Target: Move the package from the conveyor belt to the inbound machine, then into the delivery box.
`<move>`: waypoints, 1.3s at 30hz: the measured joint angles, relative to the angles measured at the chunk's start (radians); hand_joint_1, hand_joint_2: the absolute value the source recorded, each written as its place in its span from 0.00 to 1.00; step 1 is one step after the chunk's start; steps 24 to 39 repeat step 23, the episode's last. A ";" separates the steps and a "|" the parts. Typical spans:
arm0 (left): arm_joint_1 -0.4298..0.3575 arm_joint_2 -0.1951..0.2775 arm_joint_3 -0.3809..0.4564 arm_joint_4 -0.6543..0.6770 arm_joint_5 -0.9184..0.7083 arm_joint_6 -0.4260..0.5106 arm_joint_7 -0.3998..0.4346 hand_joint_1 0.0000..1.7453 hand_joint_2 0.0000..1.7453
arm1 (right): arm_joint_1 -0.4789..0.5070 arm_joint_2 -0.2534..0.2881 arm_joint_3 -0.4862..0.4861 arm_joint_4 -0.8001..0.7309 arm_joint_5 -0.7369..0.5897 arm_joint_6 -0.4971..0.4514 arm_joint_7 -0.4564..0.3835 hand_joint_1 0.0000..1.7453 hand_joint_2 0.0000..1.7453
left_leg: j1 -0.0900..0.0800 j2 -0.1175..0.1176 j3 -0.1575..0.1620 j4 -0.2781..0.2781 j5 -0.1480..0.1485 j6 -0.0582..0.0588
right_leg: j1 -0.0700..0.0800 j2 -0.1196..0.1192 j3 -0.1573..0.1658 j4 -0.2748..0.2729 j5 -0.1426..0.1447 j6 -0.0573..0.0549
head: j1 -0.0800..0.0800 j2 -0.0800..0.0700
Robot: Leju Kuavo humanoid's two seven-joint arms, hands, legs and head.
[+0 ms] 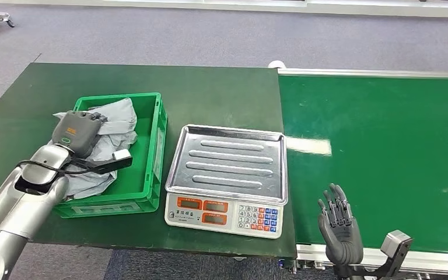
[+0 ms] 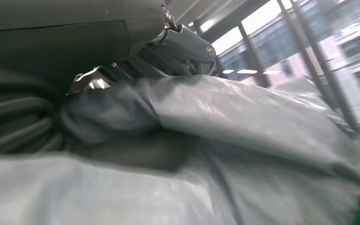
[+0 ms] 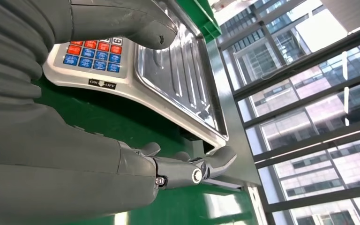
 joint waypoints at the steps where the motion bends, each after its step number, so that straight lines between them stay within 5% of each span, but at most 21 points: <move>1: 0.000 -0.010 0.030 0.015 0.017 0.001 -0.014 0.00 1.00 | 0.000 0.004 -0.001 -0.002 0.001 0.001 0.002 0.00 1.00 | 0.000 0.000 0.000 0.000 0.000 0.000 | 0.000 0.000 0.000 0.000 0.000 0.000 | 0.000 0.000; 9: 0.000 -0.156 0.183 0.061 0.266 -0.058 -0.171 0.00 1.00 | -0.019 0.018 -0.002 -0.001 0.020 -0.019 0.008 0.00 1.00 | -0.001 -0.003 0.000 0.001 0.000 0.000 | 0.000 -0.004 0.002 0.000 0.001 0.001 | 0.000 0.000; 22: 0.021 -0.373 0.192 0.006 0.699 -0.327 -0.225 0.00 1.00 | -0.061 0.014 0.043 0.027 0.101 -0.140 0.019 0.00 1.00 | -0.001 -0.006 0.000 0.001 0.000 0.001 | -0.001 -0.007 0.002 0.000 0.000 0.001 | 0.000 0.000; 39: 0.021 -0.383 0.192 0.006 0.726 -0.346 -0.222 0.00 1.00 | -0.063 0.013 0.047 0.027 0.108 -0.147 0.019 0.00 1.00 | -0.001 -0.006 0.000 0.001 0.000 0.001 | -0.001 -0.007 0.002 0.000 0.000 0.001 | 0.000 0.000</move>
